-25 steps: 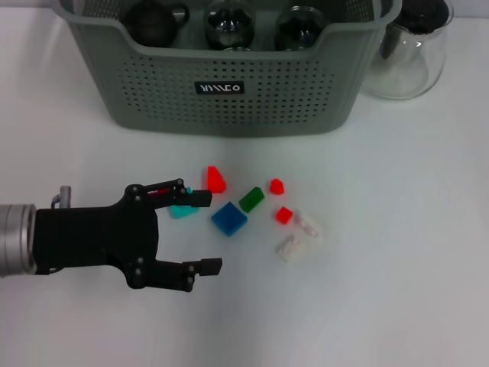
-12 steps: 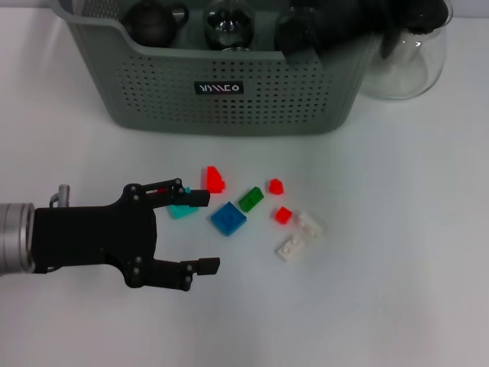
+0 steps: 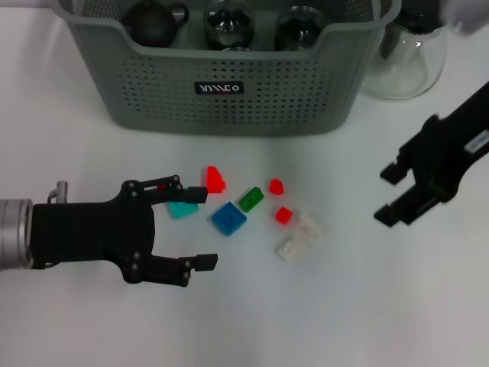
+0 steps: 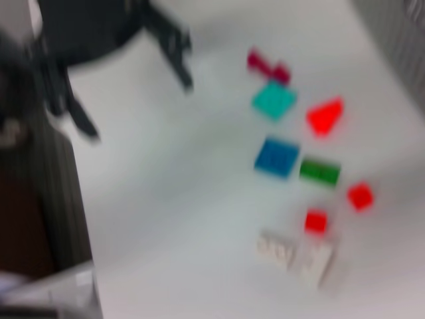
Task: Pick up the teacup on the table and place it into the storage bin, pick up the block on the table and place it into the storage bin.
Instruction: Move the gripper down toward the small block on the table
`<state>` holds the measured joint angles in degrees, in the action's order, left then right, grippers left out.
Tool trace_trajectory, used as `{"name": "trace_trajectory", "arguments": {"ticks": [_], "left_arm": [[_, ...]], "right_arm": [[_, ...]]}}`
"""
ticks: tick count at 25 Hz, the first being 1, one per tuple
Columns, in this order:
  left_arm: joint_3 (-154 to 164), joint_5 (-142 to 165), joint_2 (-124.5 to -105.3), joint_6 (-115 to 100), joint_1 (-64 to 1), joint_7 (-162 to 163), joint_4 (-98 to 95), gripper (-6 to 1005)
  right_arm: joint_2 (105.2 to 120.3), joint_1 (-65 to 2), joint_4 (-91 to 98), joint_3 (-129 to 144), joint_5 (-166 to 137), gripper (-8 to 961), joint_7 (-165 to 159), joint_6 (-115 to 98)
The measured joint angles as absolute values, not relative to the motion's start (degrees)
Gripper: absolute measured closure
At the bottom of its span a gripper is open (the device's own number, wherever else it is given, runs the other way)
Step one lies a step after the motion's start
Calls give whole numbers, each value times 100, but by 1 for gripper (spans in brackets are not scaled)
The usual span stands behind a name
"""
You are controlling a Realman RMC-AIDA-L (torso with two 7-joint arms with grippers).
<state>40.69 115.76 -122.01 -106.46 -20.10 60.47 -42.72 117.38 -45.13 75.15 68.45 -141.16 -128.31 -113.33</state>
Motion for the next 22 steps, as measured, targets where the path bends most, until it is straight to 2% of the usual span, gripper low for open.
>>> {"name": "trace_trajectory", "arguments": {"ticks": [3, 5, 13, 22], "left_arm": [[4067, 11553, -12220, -10529, -2010, 6118, -4246, 113], [4018, 11528, -12249, -10377, -2007, 6181, -4166, 113], [3795, 11524, -12267, -10146, -2017, 6197, -3931, 114], [3178, 11521, -12362, -10043, -2022, 6292, -3837, 114]], "right_arm": [[11927, -4694, 7228, 6950, -14620, 233, -12452, -11220], [11997, -4816, 6983, 7019, -14766, 241, -12178, -11023], [12026, -5024, 6191, 8106, -14770, 255, -11314, -9812], [12060, -5249, 6124, 9162, -14768, 254, -10485, -9519]]}}
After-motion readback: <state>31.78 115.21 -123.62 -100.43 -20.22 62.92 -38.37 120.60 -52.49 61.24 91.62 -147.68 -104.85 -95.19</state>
